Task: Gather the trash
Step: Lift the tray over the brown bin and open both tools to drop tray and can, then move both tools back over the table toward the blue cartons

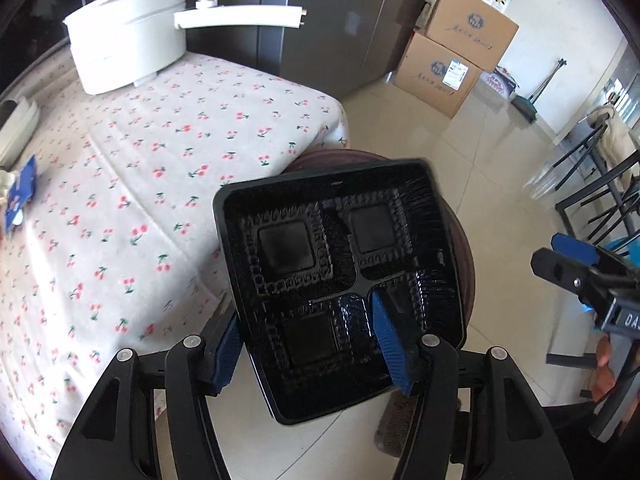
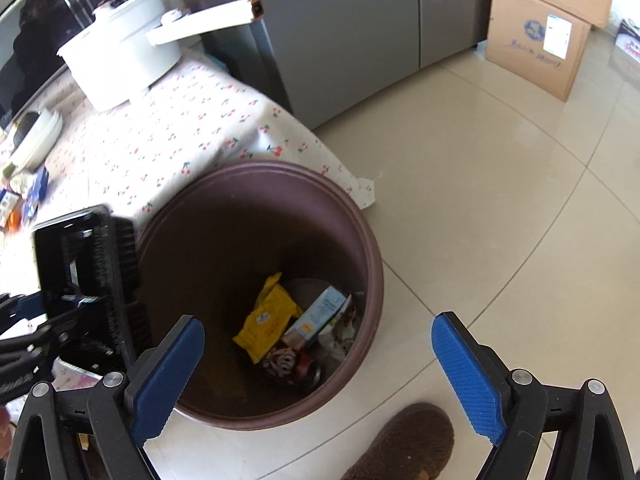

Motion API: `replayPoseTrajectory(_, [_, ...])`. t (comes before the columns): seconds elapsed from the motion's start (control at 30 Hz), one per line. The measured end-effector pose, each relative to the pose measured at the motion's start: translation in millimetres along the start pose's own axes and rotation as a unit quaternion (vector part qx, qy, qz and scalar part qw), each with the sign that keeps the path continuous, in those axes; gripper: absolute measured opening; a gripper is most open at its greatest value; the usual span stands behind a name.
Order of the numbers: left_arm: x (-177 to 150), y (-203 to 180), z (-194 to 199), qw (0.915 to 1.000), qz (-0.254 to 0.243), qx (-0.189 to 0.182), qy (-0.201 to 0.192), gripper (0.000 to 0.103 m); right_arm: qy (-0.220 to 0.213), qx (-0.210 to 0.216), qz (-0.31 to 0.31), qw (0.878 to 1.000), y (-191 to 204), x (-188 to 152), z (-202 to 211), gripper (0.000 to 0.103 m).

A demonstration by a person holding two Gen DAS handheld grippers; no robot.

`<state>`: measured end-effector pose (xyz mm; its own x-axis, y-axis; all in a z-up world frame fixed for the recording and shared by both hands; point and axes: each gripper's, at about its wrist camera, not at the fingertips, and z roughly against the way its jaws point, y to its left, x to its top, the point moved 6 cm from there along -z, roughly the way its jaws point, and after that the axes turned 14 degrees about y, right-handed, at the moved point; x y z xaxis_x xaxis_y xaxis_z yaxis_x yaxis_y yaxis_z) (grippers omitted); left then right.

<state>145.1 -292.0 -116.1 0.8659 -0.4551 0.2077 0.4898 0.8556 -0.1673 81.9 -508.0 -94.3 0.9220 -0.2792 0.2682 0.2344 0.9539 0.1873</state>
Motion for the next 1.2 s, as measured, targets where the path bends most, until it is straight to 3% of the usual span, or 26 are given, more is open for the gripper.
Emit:
replayPoseTrajectory(0.13, [10.2,4.8,-4.4,0.9997,0.024,0.008,0.001,0.080,-0.001,0.000,-0.006,1.000,-2.2,1.3,0.7,0.095])
replayPoseTrajectory(0.4, [-3.4,36.1,6.8,0.9989,0.032,0.033,-0.005,0.086,0.004,-0.003,0.006,1.000,6.9,5.1,-2.1,0.095])
replayPoseTrajectory(0.67, [-29.4,105.1,37.9,0.9953,0.059,0.072,-0.025,0.089,0.007,-0.011,0.037,0.999,42.3,14.8,-6.7,0.095])
replayPoseTrajectory(0.93, [-59.9,197.0,64.9,0.9849,0.125,0.110,-0.047,0.097,0.004,-0.011,0.079,0.997,109.5,27.9,-15.1,0.095])
replayPoseTrajectory(1.2, [-96.5,285.8,79.4,0.9659,0.218,0.122,-0.069,0.101,0.007,-0.013,0.108,0.994,191.3,39.8,-39.8,0.096])
